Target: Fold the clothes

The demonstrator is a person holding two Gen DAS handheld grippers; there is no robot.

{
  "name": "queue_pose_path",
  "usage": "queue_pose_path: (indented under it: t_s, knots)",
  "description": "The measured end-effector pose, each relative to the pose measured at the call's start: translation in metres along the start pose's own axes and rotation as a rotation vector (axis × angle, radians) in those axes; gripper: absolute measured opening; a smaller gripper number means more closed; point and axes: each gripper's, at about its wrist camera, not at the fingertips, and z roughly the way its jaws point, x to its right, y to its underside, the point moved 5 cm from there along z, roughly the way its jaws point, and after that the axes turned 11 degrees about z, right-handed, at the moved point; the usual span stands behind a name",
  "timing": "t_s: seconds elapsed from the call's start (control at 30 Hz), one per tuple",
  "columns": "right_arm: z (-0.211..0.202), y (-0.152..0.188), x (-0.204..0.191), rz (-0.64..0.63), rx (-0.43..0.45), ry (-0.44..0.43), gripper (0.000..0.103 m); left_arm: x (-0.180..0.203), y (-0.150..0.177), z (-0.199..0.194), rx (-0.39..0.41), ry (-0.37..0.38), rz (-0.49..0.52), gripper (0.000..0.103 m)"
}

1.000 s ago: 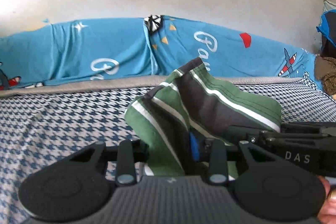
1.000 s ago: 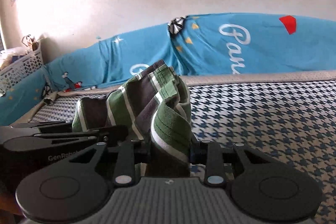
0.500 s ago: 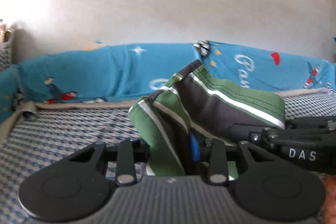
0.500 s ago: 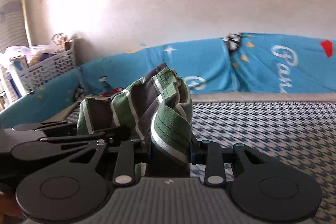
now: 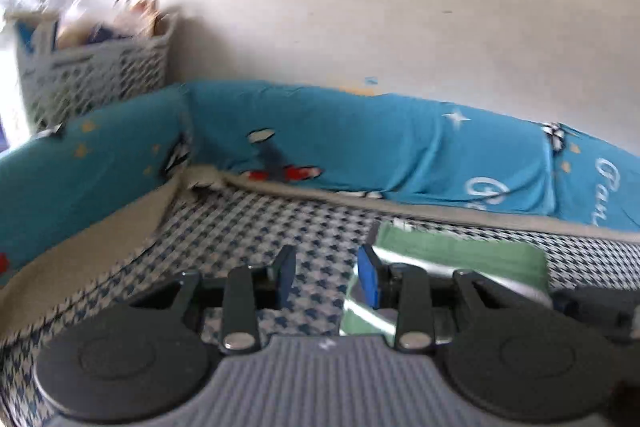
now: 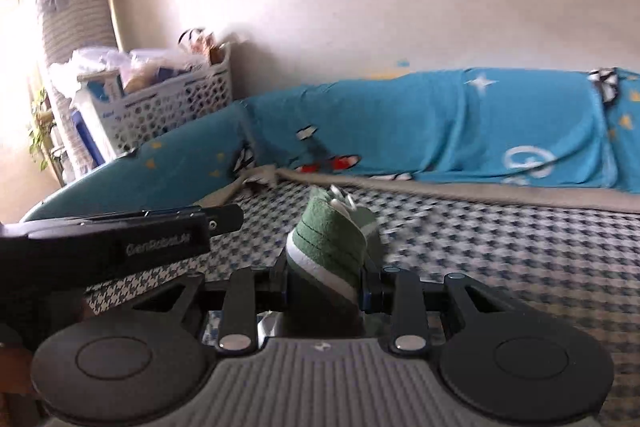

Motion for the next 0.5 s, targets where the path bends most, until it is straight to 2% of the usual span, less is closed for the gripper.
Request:
queue_pose_path:
  t_s: [0.13, 0.5]
  knots:
    - [0.015, 0.002, -0.020, -0.043, -0.006, -0.003, 0.030, -0.021, -0.005, -0.003, 0.023, -0.008, -0.061, 0.031]
    - [0.006, -0.026, -0.018, -0.028, 0.016, -0.005, 0.029, -0.018, 0.006, -0.001, -0.050, 0.081, -0.184, 0.031]
